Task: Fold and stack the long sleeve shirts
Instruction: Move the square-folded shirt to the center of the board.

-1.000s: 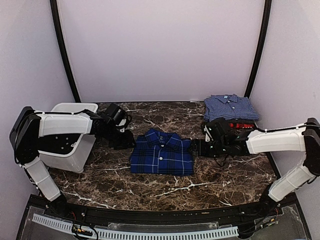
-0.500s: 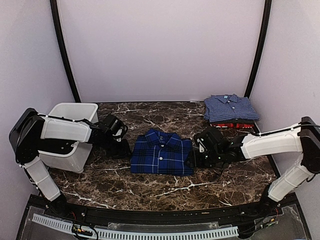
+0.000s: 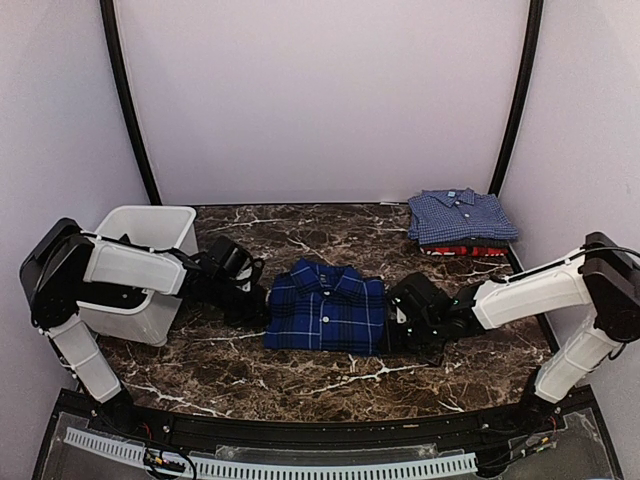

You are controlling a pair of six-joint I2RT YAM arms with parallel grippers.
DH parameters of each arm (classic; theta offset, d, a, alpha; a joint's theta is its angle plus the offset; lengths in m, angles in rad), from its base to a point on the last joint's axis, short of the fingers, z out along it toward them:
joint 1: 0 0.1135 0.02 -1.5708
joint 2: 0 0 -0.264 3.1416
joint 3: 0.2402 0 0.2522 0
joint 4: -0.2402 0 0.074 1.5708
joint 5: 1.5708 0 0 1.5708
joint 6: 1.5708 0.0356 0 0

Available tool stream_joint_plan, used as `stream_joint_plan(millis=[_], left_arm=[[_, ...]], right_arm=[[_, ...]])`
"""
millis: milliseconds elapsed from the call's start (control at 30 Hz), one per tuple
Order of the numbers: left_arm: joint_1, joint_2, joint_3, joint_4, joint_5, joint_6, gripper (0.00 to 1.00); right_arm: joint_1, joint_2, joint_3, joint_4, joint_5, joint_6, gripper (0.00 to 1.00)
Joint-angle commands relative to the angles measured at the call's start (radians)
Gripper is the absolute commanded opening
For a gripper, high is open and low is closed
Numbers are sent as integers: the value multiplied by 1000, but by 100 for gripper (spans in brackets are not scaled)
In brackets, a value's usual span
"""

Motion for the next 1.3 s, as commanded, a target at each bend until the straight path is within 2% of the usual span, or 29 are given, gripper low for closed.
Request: stream_joint_plan(millis=[0, 67, 167, 400, 567, 733, 800, 900, 967, 1067, 1100, 1167, 1267], left_arm=[[-64, -39, 16, -26, 48, -14, 0], [-89, -71, 25, -67, 14, -22, 0], [-107, -87, -8, -109, 1, -45, 0], [-115, -99, -172, -85, 10, -74, 0], [-112, -177, -144, -201, -80, -40, 7], [-91, -217, -120, -256, -130, -16, 9], [-76, -218, -124, -256, -132, -9, 8], [-65, -219, -121, -255, -128, 2, 7], [-65, -222, -117, -249, -112, 9, 10], [-66, -232, -105, -261, -111, 14, 21], [-65, -247, -99, -280, -125, 16, 28], [-65, -275, -76, -323, -169, 18, 34], [-66, -308, -30, -380, -224, 31, 39]], right_arm=[[16, 12, -33, 25, -18, 25, 11], [26, 13, -41, 27, -28, 35, 0], [51, 25, -52, 39, -37, 60, 0], [83, 25, -80, 53, -20, 110, 0], [95, 7, -77, 39, -8, 112, 0], [110, -19, -66, 39, -8, 123, 0], [113, -34, -66, 39, 21, 132, 6], [113, -81, -73, 33, 52, 145, 22], [113, -117, -73, 17, 79, 147, 33], [114, -183, -67, -13, 134, 136, 48], [113, -211, -67, -20, 154, 137, 53], [110, -267, -72, -23, 191, 131, 62], [105, -363, -88, -18, 261, 104, 65]])
